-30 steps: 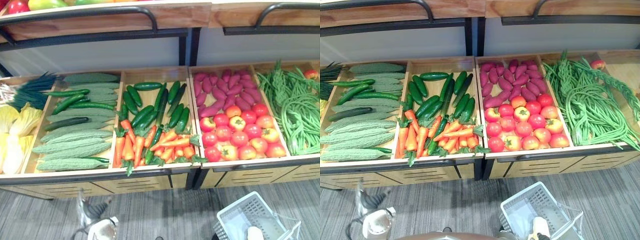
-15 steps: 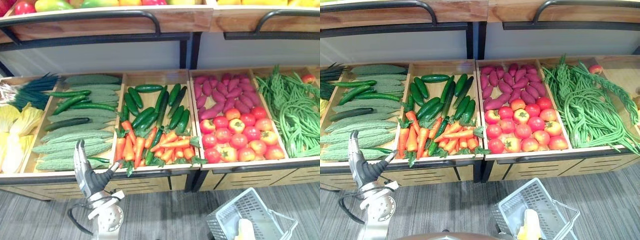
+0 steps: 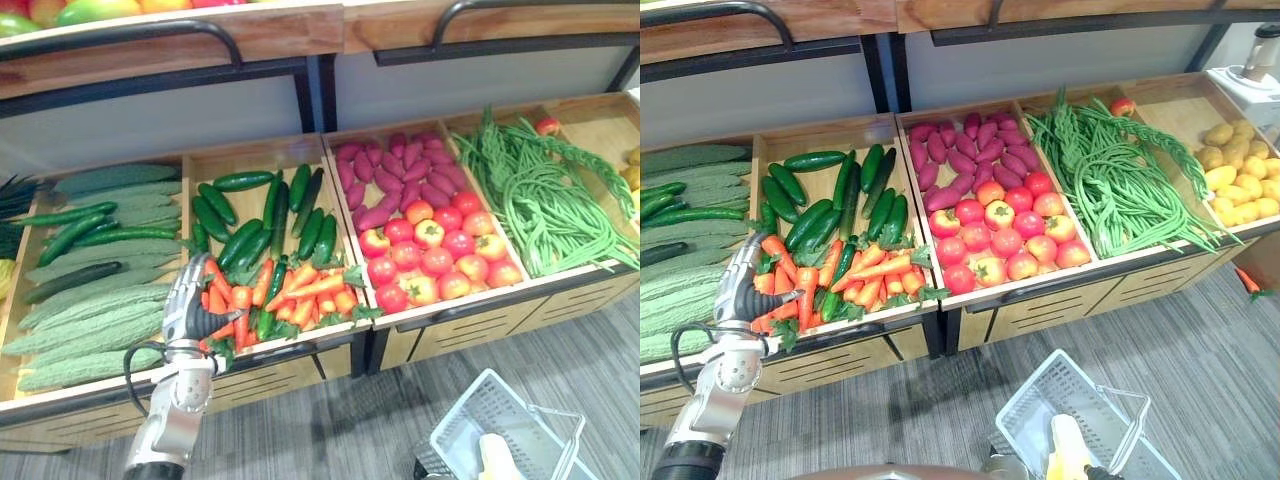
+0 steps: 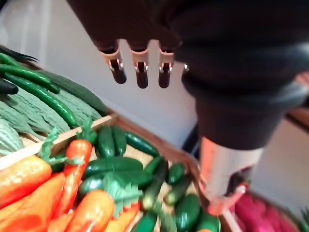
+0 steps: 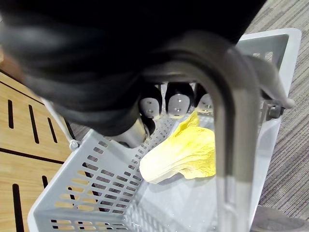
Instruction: Pick vegetable in the basket
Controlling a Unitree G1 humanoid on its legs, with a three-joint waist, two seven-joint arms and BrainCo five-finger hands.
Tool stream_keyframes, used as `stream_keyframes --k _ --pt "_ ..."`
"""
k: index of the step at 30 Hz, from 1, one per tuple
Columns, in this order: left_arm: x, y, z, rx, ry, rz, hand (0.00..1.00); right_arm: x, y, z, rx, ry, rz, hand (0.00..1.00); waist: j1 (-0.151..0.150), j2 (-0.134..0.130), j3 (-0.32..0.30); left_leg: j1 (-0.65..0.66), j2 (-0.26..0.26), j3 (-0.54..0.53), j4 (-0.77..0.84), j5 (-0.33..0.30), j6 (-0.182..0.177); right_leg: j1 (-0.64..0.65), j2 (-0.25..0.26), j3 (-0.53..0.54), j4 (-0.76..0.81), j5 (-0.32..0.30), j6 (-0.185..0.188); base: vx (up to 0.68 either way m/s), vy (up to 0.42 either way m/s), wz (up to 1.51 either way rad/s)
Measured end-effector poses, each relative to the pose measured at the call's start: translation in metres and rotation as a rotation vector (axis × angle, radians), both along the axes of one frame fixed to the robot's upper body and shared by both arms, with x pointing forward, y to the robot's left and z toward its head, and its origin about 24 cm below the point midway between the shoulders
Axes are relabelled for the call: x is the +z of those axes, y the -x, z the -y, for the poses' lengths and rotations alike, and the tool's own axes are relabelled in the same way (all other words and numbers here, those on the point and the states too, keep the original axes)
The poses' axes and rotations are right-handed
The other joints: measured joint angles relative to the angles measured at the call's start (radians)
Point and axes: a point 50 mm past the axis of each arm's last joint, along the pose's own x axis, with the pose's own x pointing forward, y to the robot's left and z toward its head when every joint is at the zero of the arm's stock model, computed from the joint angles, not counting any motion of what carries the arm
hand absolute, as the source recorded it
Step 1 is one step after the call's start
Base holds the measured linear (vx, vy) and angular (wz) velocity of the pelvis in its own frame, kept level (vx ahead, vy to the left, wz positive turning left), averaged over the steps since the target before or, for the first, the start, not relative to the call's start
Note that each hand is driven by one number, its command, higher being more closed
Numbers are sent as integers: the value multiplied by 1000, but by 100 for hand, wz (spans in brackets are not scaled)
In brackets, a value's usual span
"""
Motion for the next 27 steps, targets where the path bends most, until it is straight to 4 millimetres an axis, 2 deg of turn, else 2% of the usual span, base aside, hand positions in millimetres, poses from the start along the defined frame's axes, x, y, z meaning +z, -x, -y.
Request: stream_keyframes --k 8,16,27 --pt "-18 -20 18 -145 -74 -165 0 4 -6 6 27 17 25 100 2 14 12 -2 2 50 11 -11 -2 -31 6 56 1 11 1 -35 -22 -17" --pt "-19 -33 30 -197 -97 -183 0 5 -15 5 45 24 47 100 -2 24 35 0 6 80 11 -17 -7 -51 15 89 7 12 0 -18 -35 -14" --pt "-18 -49 33 -191 -119 -201 0 8 -25 5 73 35 72 100 -1 26 64 2 9 106 13 -25 -10 -74 21 127 19 12 1 -23 -37 -10"
